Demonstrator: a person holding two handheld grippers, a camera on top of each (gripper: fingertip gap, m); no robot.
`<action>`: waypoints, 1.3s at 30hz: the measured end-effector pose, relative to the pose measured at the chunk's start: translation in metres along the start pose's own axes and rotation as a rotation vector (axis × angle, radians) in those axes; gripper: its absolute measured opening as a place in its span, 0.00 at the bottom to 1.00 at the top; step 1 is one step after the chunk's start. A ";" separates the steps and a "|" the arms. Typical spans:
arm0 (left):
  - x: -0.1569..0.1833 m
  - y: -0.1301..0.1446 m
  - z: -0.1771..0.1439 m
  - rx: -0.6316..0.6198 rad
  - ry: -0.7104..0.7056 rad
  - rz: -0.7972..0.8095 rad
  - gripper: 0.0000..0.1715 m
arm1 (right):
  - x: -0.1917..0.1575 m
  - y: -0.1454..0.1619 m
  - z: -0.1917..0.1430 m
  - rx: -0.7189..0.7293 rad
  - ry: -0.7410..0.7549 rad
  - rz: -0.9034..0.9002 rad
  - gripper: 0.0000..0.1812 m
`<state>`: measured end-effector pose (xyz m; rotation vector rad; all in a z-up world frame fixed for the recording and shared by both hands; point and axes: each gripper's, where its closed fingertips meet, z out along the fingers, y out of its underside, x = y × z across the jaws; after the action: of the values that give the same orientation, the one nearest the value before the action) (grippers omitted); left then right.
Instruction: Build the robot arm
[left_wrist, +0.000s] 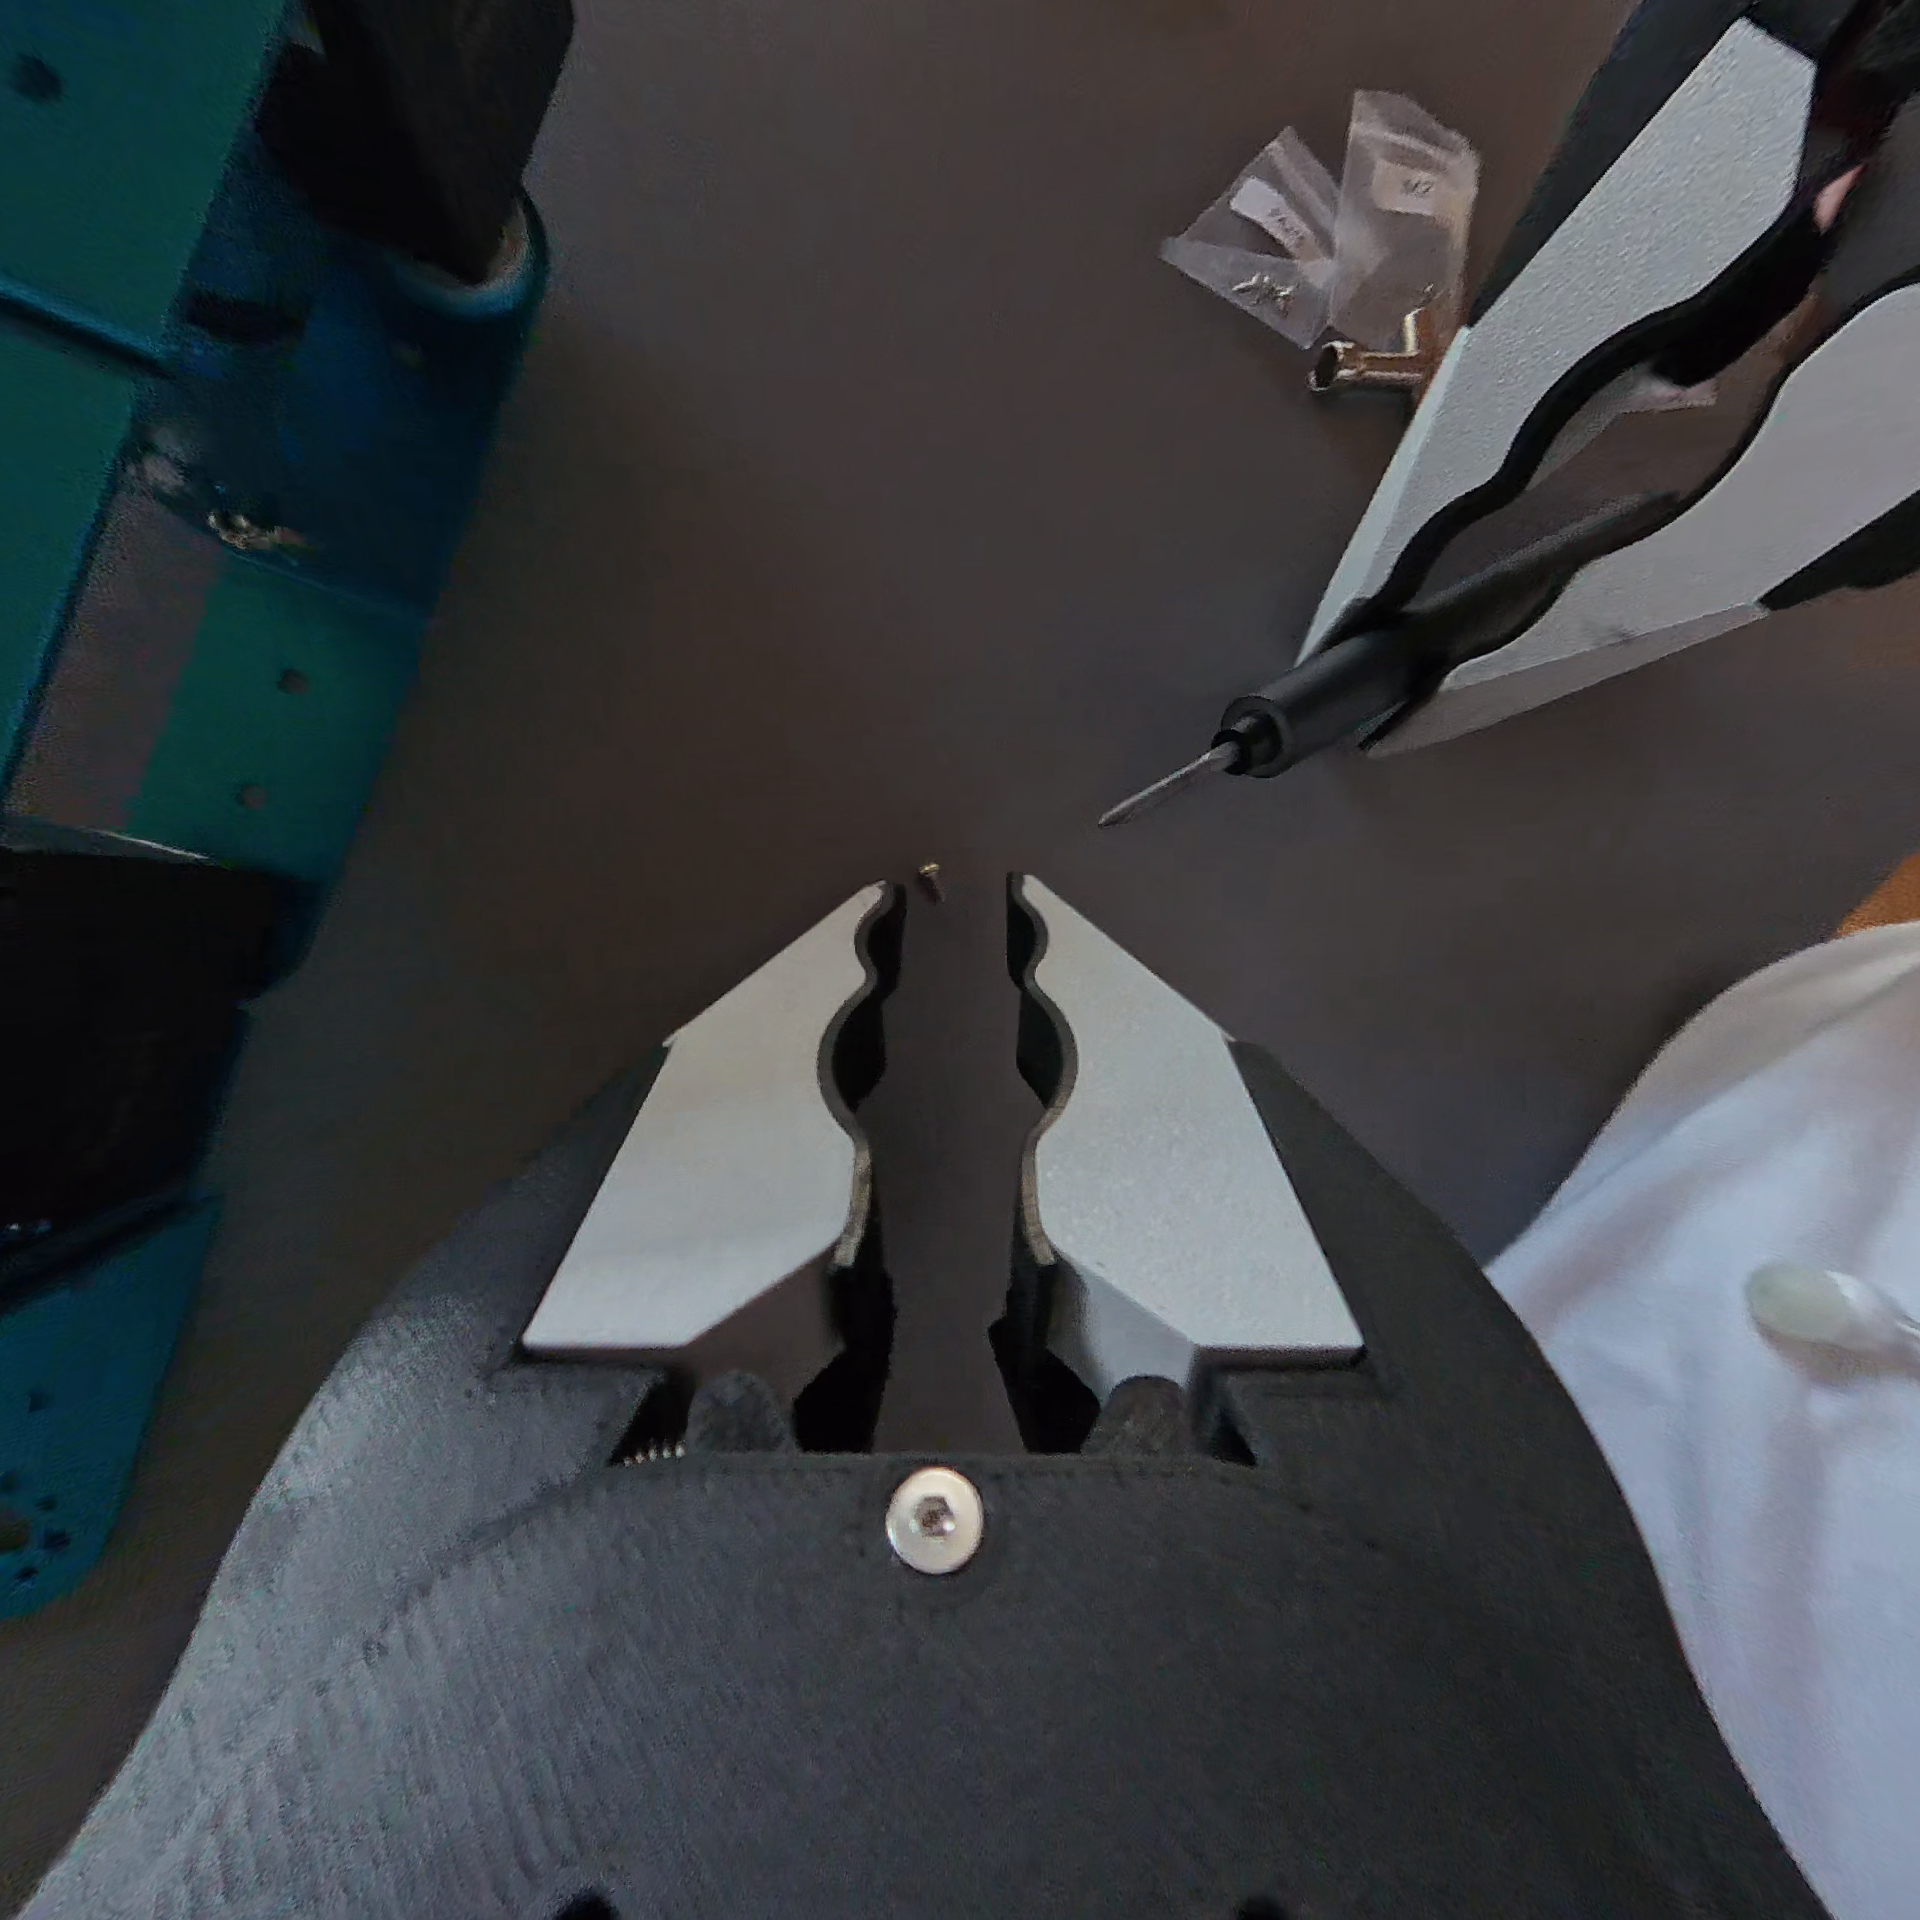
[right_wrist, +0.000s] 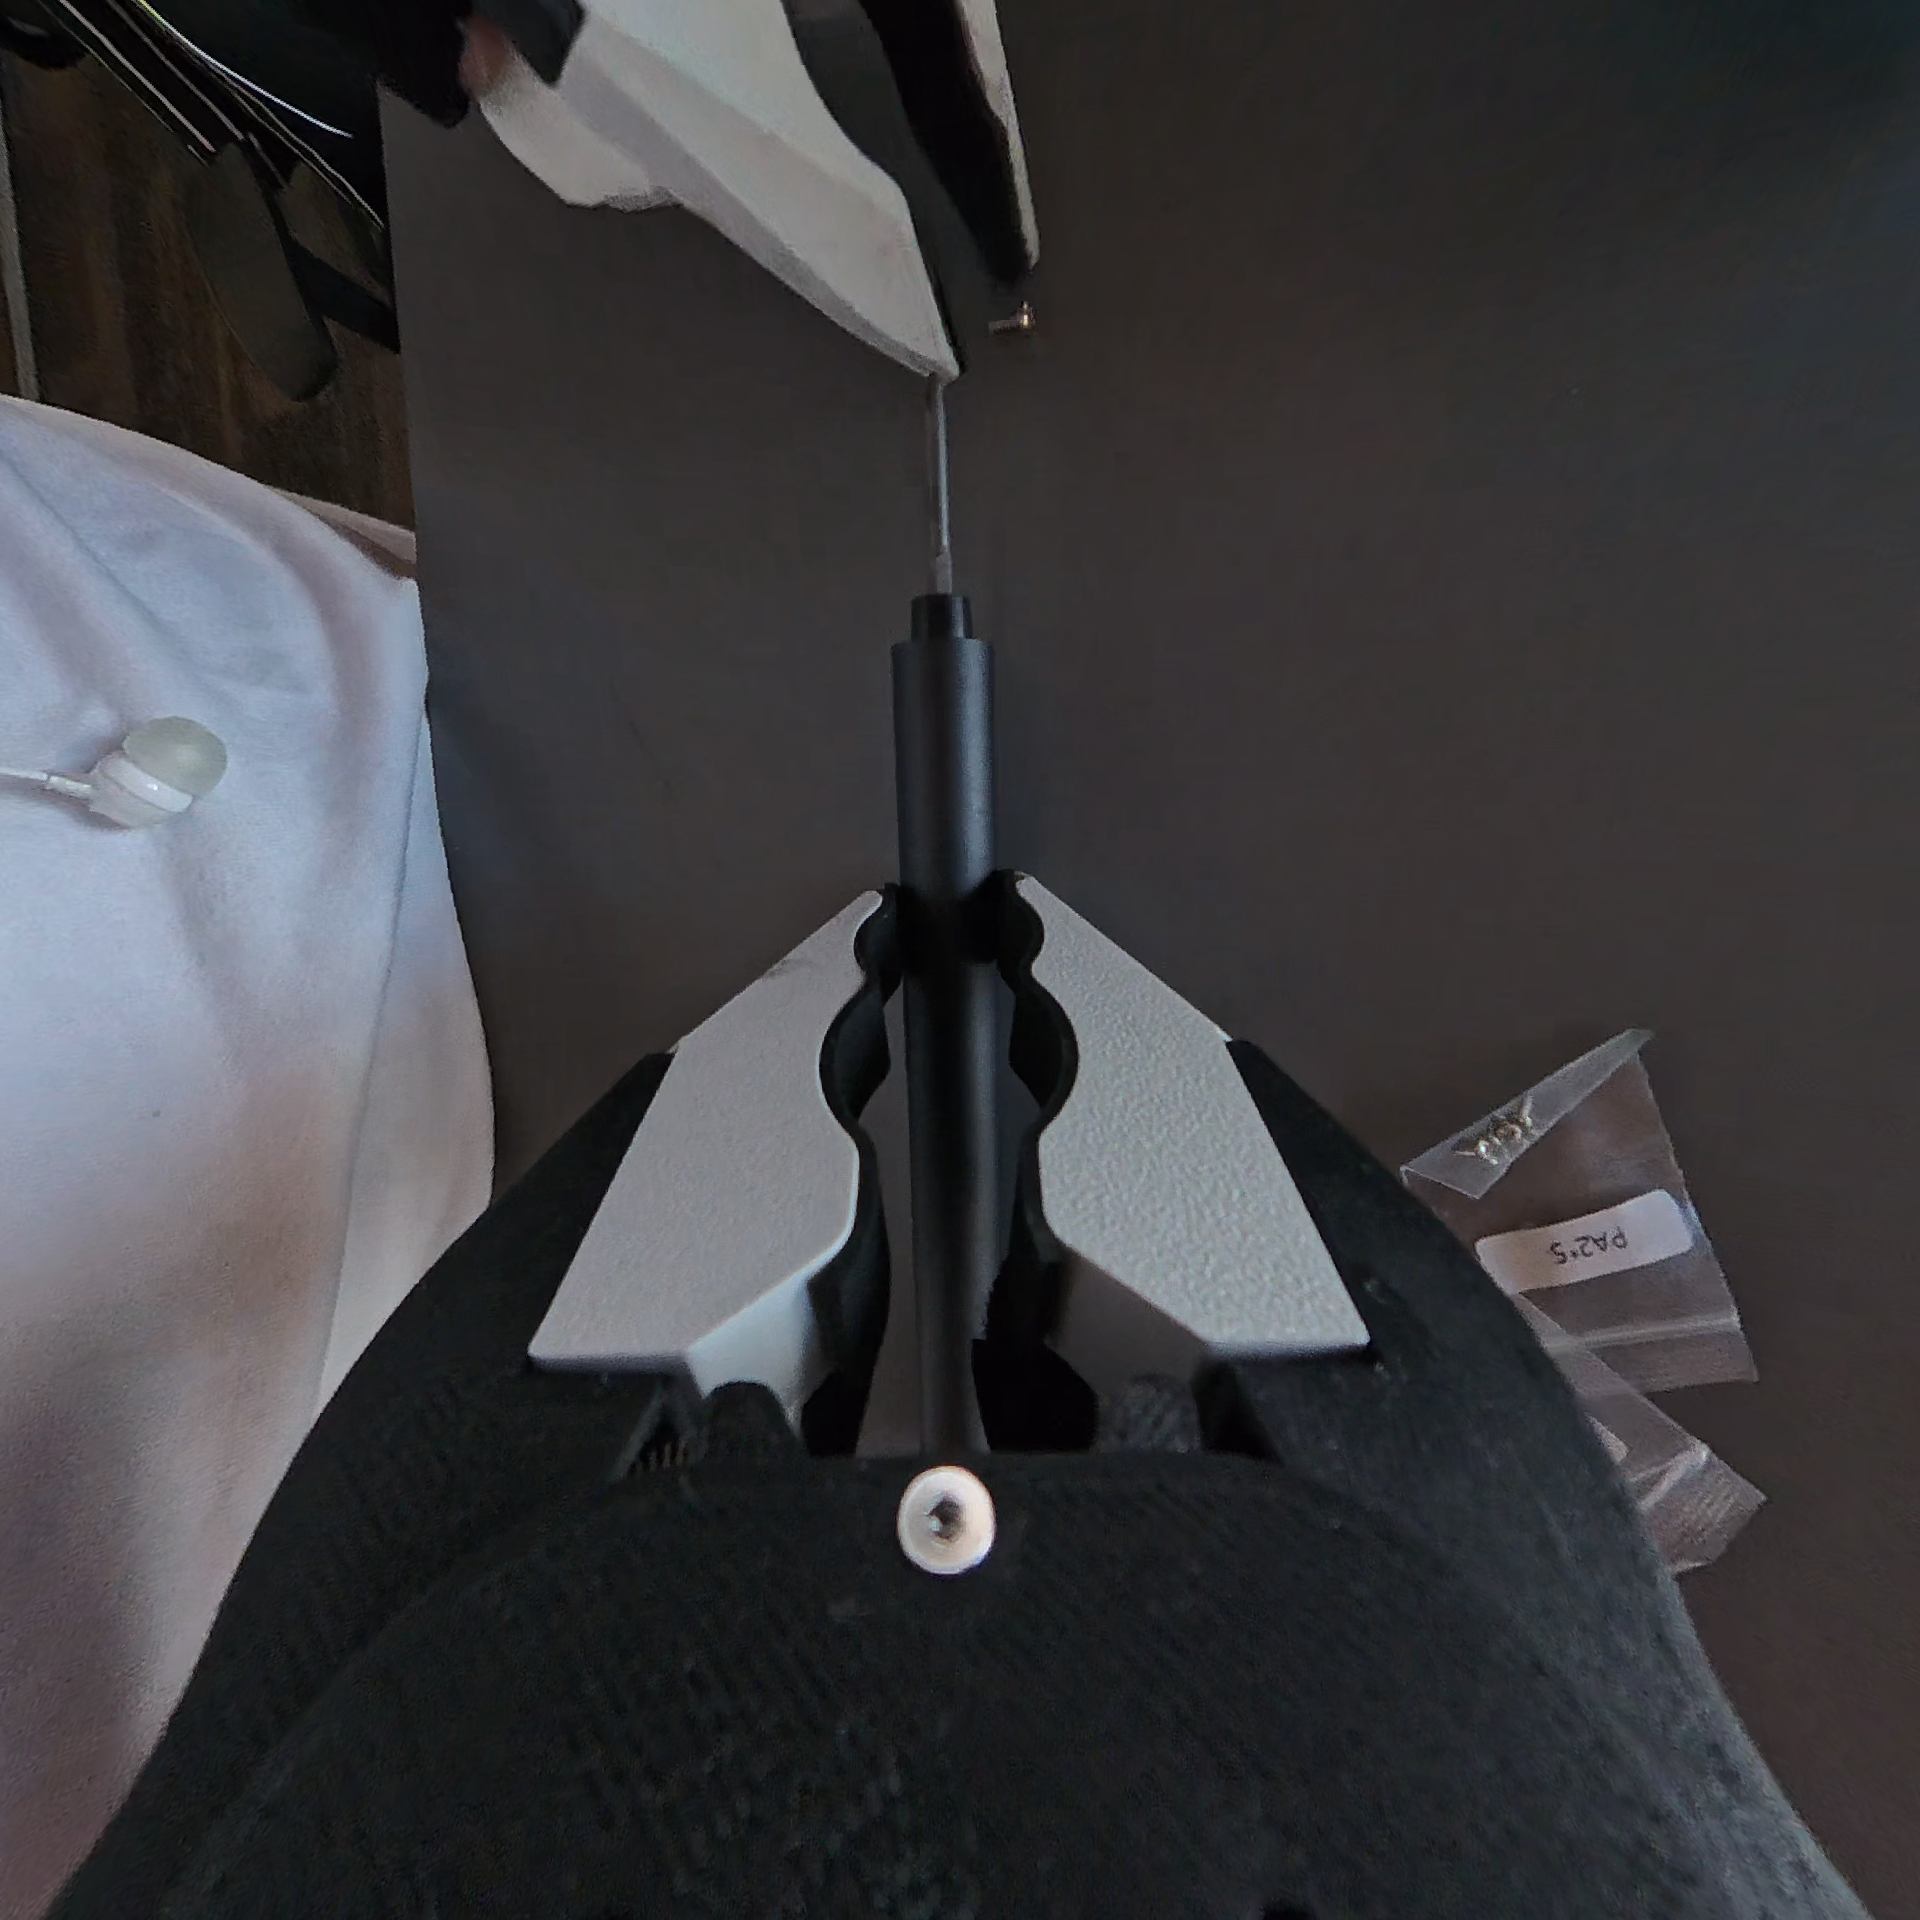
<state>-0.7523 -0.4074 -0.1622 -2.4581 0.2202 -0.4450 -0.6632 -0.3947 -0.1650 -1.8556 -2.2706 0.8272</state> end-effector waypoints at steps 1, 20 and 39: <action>-0.001 0.000 0.001 -0.002 -0.047 0.021 0.09 | 0.000 0.001 0.000 0.003 -0.004 0.001 0.10; -0.006 0.006 -0.002 -0.060 -0.191 0.282 0.01 | 0.005 0.004 -0.004 0.012 -0.042 -0.007 0.10; 0.038 0.021 -0.028 -0.038 0.599 0.055 0.00 | -0.013 -0.007 0.009 0.047 -0.047 -0.238 0.10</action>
<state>-0.7282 -0.4492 -0.1444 -2.2840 0.5415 -1.1537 -0.6695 -0.4101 -0.1659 -1.5222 -2.4149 0.8849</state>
